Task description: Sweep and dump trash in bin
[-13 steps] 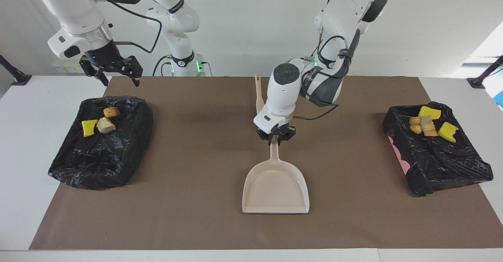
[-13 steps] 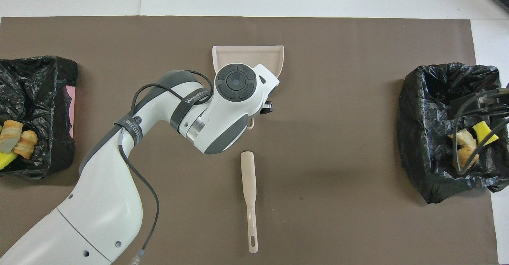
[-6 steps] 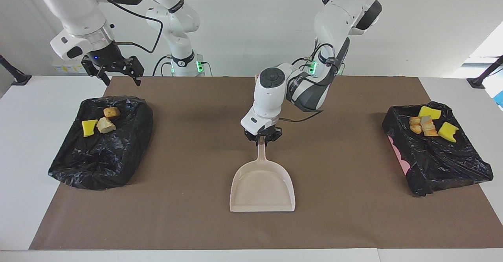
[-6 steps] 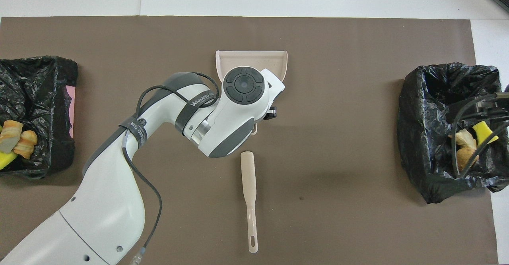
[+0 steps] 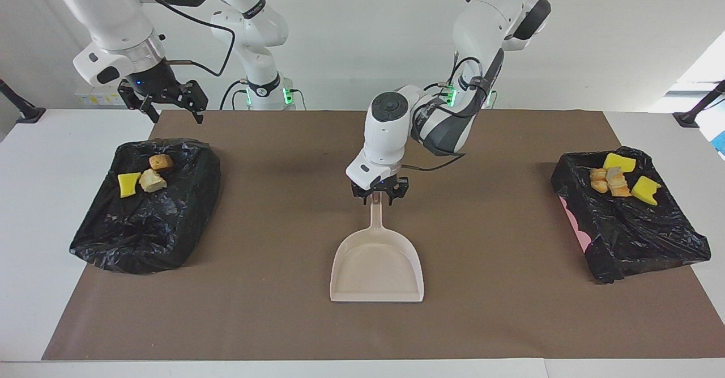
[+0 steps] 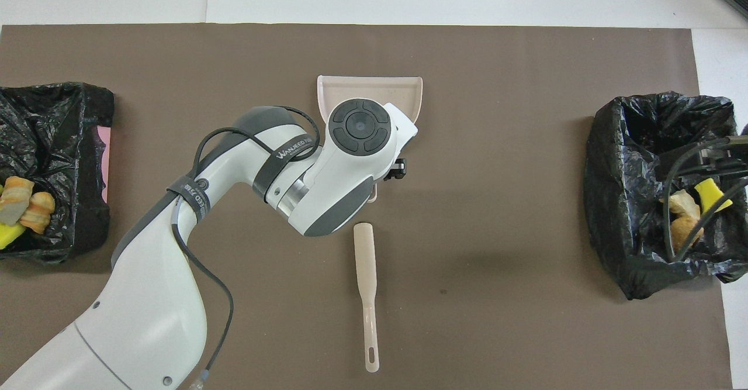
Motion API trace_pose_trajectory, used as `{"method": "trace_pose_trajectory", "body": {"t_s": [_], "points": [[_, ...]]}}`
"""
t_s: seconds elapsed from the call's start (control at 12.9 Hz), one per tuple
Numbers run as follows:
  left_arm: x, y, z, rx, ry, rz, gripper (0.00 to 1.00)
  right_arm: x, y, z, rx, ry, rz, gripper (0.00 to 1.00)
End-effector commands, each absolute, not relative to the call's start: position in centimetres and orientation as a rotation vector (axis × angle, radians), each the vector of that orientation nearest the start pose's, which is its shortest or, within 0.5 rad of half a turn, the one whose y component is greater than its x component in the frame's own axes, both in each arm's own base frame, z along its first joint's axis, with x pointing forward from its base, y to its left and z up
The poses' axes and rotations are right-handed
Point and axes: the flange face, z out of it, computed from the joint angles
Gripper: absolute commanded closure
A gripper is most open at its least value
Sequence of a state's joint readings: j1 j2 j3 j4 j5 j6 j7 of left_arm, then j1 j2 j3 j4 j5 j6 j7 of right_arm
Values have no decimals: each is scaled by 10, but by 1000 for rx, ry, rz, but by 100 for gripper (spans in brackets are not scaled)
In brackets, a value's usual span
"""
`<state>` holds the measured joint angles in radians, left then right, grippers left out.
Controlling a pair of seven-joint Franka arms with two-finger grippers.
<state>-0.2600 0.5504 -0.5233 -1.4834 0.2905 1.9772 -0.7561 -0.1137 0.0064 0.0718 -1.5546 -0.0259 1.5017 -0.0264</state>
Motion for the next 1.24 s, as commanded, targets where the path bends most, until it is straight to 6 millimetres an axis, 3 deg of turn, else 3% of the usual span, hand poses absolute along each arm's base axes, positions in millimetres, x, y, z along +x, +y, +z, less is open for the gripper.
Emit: {"method": "trace_pose_trajectory", "body": {"t_s": [0.0,0.23,0.39,0.54,0.77,1.01,1.16], "points": [[543,-395,429,-3059,79,-68,0,545,-25,625,-3153,47,68,0],[540,-339,463,-3024,105,-75,0,544,-25,624,-3149,46,73,0],[535,-281,502,-3090,169,-49,0,544,-25,624,-3151,44,73,0],[522,-230,531,-3096,247,-53,0,544,-25,624,-3151,44,73,0],[519,-153,574,-3094,305,-16,0,544,-25,624,-3151,46,73,0],[519,-94,633,-3099,293,-42,0,544,-25,624,-3151,44,73,0],[520,-76,667,-3105,359,-44,0,544,-25,624,-3151,46,73,0]]}}
